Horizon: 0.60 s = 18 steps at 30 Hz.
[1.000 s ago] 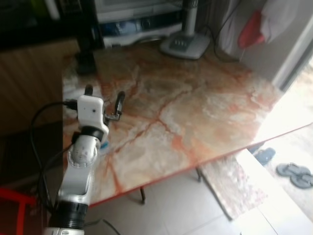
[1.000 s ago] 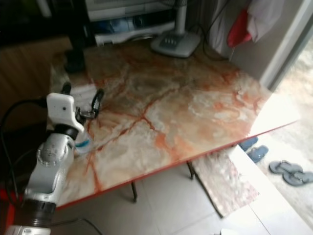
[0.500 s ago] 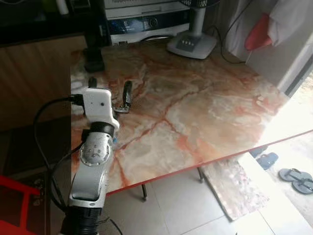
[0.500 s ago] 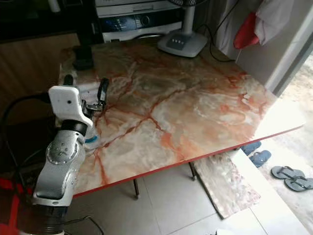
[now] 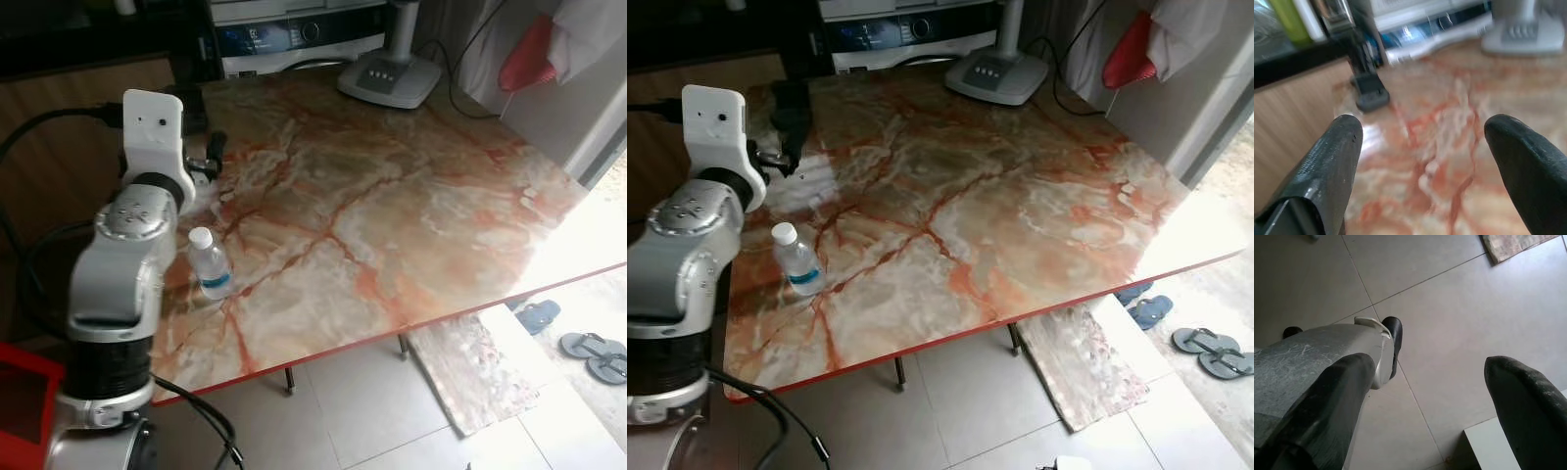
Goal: Restocking fridge
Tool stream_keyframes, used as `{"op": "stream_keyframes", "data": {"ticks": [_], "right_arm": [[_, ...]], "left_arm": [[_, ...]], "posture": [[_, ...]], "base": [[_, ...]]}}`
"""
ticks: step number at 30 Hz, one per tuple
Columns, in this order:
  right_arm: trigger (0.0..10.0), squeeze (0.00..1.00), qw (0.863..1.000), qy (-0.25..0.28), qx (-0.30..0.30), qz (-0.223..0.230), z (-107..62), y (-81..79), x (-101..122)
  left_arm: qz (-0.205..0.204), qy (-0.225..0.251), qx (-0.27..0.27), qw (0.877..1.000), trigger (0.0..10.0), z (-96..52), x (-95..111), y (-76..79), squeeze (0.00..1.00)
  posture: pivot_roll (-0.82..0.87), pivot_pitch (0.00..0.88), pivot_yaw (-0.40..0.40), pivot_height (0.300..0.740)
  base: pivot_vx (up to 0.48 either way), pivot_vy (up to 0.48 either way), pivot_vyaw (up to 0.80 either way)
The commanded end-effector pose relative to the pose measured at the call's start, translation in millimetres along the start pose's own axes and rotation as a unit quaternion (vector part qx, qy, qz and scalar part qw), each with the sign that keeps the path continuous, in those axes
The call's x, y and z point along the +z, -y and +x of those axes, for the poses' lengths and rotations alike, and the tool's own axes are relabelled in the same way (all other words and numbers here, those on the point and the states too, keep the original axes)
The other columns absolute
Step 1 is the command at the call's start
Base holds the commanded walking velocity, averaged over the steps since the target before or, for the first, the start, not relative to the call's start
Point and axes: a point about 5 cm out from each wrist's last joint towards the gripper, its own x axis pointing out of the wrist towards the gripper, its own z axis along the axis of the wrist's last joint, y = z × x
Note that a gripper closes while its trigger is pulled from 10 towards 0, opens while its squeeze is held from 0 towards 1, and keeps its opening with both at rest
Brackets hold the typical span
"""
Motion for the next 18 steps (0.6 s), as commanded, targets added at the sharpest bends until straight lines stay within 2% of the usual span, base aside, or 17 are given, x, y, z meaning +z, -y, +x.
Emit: {"op": "stream_keyframes", "data": {"ticks": [1, 4, 5, 8, 12, 18], "right_arm": [[10.0, 0.0, 1.0, -0.014, 0.001, -0.002, -1.0, 0.2, -6], [10.0, 0.0, 1.0, -0.015, 0.002, -0.005, -0.9, 0.1, -6], [10.0, 0.0, 1.0, -0.016, 0.002, -0.006, -0.8, -0.2, -6], [10.0, 0.0, 1.0, -0.015, 0.003, -0.007, -0.7, -0.6, -6], [10.0, 0.0, 1.0, -0.016, 0.003, -0.013, -0.6, -0.8, -6], [10.0, 0.0, 1.0, -0.018, 0.003, -0.015, -0.6, -0.9, -6]], "left_arm": [[0.004, -0.036, -0.043, 0.998, 10.0, -2.4, 3, -4.8, 0.0], [0.002, -0.064, -0.093, 0.994, 10.0, -6.3, -1, -2.0, 0.0], [0.022, -0.07, -0.14, 0.987, 10.0, -10.9, -5, 3.8, 0.0], [0.02, -0.085, -0.168, 0.982, 10.0, -14.1, -10, 8.1, 0.0], [-0.052, -0.12, -0.19, 0.973, 10.0, -12.0, -19, 15.1, 0.0], [-0.053, -0.129, -0.198, 0.97, 10.0, -11.5, -19, 16.8, 0.0]], "posture": [[0.19, 0.098, -0.012, 0.74], [0.19, 0.098, -0.01, 0.74], [0.19, 0.098, -0.009, 0.74], [0.18, 0.098, -0.007, 0.74], [0.17, 0.085, -0.002, 0.74], [0.17, 0.078, -0.001, 0.74]], "base": [[0.0, 0.0, 0.0], [0.0, 0.0, 0.0], [0.0, 0.0, 0.0], [0.0, 0.0, 0.0], [0.0, 0.0, 0.0], [0.0, 0.0, 0.0]]}}
